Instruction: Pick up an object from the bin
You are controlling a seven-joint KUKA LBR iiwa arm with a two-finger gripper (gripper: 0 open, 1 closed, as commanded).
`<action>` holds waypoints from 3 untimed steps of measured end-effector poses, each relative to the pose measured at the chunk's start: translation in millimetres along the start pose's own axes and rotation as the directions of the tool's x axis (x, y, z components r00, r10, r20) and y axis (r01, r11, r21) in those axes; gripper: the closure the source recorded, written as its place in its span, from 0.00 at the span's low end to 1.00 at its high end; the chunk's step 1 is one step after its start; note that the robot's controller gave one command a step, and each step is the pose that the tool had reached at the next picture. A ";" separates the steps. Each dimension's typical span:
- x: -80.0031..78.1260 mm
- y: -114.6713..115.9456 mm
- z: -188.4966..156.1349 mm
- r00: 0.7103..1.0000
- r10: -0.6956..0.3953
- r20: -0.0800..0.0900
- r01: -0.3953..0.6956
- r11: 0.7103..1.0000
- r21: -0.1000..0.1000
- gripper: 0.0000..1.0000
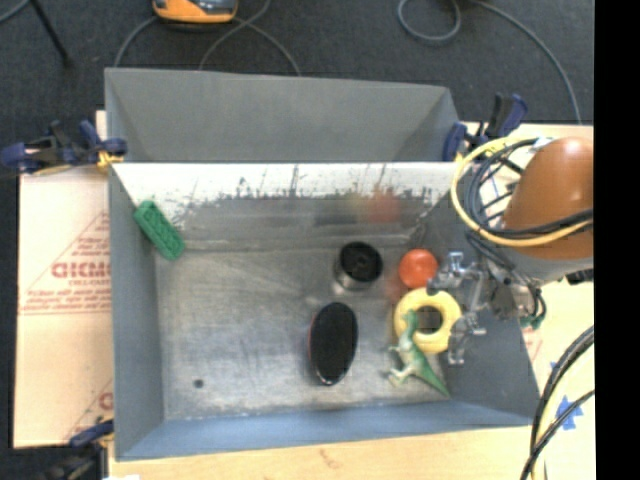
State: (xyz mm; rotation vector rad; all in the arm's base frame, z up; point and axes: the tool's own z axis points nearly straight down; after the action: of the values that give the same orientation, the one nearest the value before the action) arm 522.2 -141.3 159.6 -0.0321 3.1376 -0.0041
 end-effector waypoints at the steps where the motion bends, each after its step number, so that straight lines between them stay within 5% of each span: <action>1: 0.0 0.0 0.0 1.000 0.000 0.000 0.000 1.000 0.000 0.00; 2: -3.7 3.9 83.3 0.952 -0.305 0.000 0.305 0.952 -0.002 1.00; 3: -3.8 3.8 83.3 0.952 -0.305 0.001 0.305 0.952 -0.002 1.00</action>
Offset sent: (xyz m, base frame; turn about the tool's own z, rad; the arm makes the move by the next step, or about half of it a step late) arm 0.0030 0.0041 -0.0839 -0.3110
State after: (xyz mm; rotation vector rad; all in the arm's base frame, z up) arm 526.2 -137.6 76.3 -0.5164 3.0952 -0.0020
